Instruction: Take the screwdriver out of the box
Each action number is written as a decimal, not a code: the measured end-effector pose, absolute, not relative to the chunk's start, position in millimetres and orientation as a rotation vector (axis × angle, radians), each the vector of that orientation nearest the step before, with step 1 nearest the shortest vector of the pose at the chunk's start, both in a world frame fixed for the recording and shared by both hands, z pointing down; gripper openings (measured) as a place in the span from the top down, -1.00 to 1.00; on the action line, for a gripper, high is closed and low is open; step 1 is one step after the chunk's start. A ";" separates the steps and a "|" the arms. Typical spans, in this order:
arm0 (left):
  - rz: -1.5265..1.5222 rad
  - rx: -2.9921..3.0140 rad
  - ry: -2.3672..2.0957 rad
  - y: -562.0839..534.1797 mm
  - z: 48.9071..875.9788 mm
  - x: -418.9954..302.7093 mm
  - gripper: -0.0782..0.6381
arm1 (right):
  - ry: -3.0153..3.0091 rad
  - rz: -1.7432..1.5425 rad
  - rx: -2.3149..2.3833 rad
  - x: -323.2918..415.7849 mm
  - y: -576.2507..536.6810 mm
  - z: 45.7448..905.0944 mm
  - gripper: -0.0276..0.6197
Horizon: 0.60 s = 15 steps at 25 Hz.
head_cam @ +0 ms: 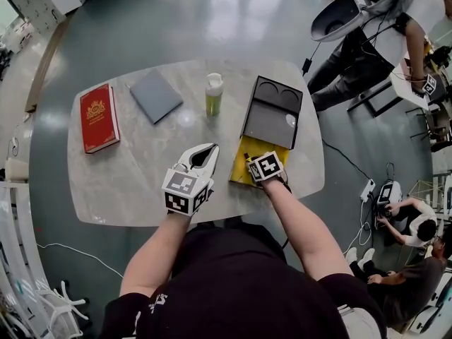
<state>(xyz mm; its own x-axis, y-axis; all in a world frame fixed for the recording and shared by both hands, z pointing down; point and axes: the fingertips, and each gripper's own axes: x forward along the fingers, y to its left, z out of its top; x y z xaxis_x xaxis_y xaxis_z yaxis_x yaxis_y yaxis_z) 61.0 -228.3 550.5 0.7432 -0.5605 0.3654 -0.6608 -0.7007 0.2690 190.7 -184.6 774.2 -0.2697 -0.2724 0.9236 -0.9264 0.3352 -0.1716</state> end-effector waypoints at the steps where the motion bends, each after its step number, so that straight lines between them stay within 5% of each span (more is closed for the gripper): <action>1: 0.362 2.559 -0.937 -227.5 550.8 60.4 0.78 | -1.740 0.928 1.072 190.2 -184.4 773.5 0.56; 15: 0.351 2.585 -0.920 -221.5 540.9 53.2 0.78 | -1.759 0.859 1.110 194.3 -181.5 770.3 0.64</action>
<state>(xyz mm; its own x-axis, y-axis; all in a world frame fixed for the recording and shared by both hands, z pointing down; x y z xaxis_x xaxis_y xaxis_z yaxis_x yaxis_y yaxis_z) 53.2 -221.5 540.9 0.7555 -0.5532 0.3510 -0.6463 -0.7169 0.2613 194.3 -181.5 770.3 -0.2327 -0.3309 0.9145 -0.9246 0.3669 -0.1025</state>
